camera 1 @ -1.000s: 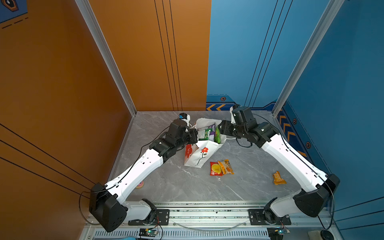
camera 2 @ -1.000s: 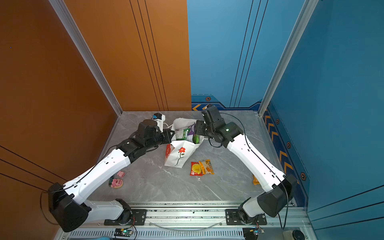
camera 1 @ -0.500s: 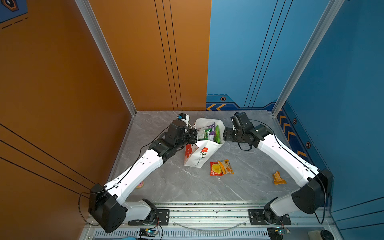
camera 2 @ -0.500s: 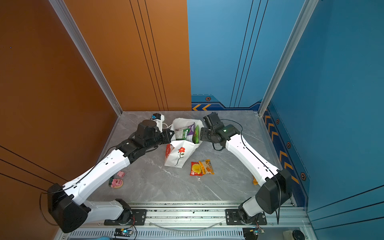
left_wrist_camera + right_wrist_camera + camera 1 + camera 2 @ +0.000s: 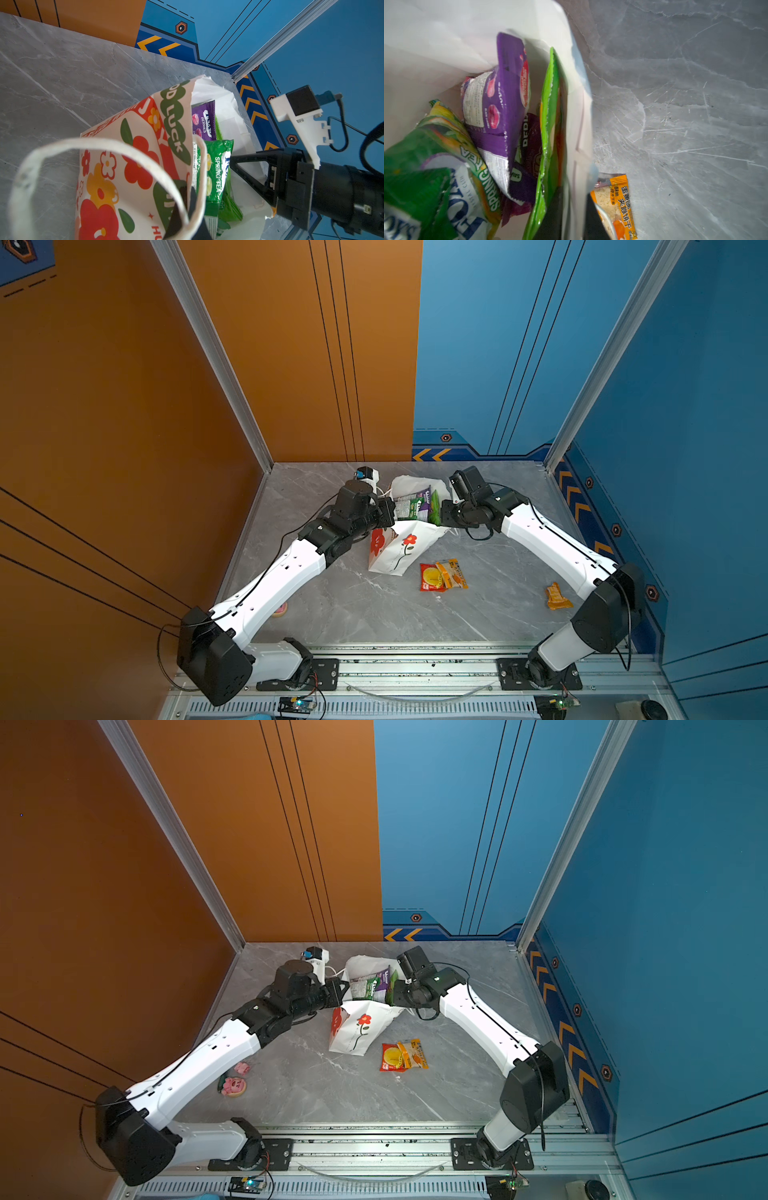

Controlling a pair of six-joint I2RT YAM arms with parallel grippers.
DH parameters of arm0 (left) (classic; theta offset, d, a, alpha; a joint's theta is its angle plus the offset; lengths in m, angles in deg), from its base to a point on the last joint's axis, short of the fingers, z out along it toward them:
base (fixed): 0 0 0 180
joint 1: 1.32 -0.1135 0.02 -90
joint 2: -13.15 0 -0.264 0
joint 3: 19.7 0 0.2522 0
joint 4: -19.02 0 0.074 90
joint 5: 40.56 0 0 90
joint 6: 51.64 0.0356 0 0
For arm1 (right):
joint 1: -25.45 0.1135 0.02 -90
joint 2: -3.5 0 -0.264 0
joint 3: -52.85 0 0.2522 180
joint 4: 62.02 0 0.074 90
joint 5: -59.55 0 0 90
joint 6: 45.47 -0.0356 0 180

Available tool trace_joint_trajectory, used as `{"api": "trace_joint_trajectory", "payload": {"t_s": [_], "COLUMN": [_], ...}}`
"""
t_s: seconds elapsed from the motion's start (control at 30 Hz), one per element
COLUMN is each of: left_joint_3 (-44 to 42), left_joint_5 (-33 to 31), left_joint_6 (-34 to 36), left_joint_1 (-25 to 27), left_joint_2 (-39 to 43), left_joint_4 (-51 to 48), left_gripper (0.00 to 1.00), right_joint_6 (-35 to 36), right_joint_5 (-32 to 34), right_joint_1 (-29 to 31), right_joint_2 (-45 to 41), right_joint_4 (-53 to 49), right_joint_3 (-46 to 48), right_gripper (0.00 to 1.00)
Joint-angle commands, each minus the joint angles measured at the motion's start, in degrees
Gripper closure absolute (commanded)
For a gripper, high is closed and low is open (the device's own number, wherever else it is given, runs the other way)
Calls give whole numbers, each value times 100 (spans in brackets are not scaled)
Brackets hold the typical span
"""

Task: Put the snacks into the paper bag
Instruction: 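Push the snacks down inside the paper bag with the right gripper, then raise the right gripper out of the bag and move over the orange biscuit packet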

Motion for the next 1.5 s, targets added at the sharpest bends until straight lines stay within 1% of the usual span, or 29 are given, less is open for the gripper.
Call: {"api": "trace_joint_trajectory", "payload": {"t_s": [0.0, 0.13, 0.3, 0.43, 0.63, 0.77, 0.8, 0.93, 1.0, 1.1, 1.27, 1.37, 1.47], "left_joint_3": [8, 3, -18, -207, -204, -74, -6, 395, 515, 541, 295, 240, 243], "left_joint_5": [77, 96, 137, 145, -266, -277, -283, -244, -184, -143, -153, -206, -189], "left_joint_6": [-38, -128, -319, -514, -415, -434, -435, -396, -365, -308, -275, -242, -258], "left_joint_1": [-61, -77, -75, -82, -94, -186, -192, -180, -145, -66, -16, -25, -51], "left_joint_2": [102, 50, 21, 242, 469, 195, 91, -417, -550, -540, -231, -155, -176], "left_joint_4": [486, 534, 673, 894, 528, 355, 89, -413, -480, -389, 18, 54, 51], "left_gripper": [100, 100, 100, 100, 100, 100, 100, 100, 100, 100, 100, 100, 100], "right_joint_6": [28, 32, 28, 37, 63, 90, 90, 37, 29, 55, 107, 107, 107], "right_joint_5": [-200, -212, -270, -251, -126, 35, 59, 75, 74, 139, 217, 237, 254], "right_joint_1": [76, 110, 164, 217, 295, 294, 297, 271, 259, 233, 188, 161, 118], "right_joint_2": [11, 4, -60, -32, -63, -13, 9, 132, 149, 102, -61, -174, -318], "right_joint_4": [20, 44, 163, 116, 113, 115, 125, 136, 130, 94, 23, -12, -45], "right_joint_3": [-191, -326, -651, -1010, -1169, -1059, -1021, -851, -834, -855, -913, -909, -878], "right_gripper": [95, 100, 100, 100, 100, 100, 100, 100, 100, 92, 78, 68, 62]}}
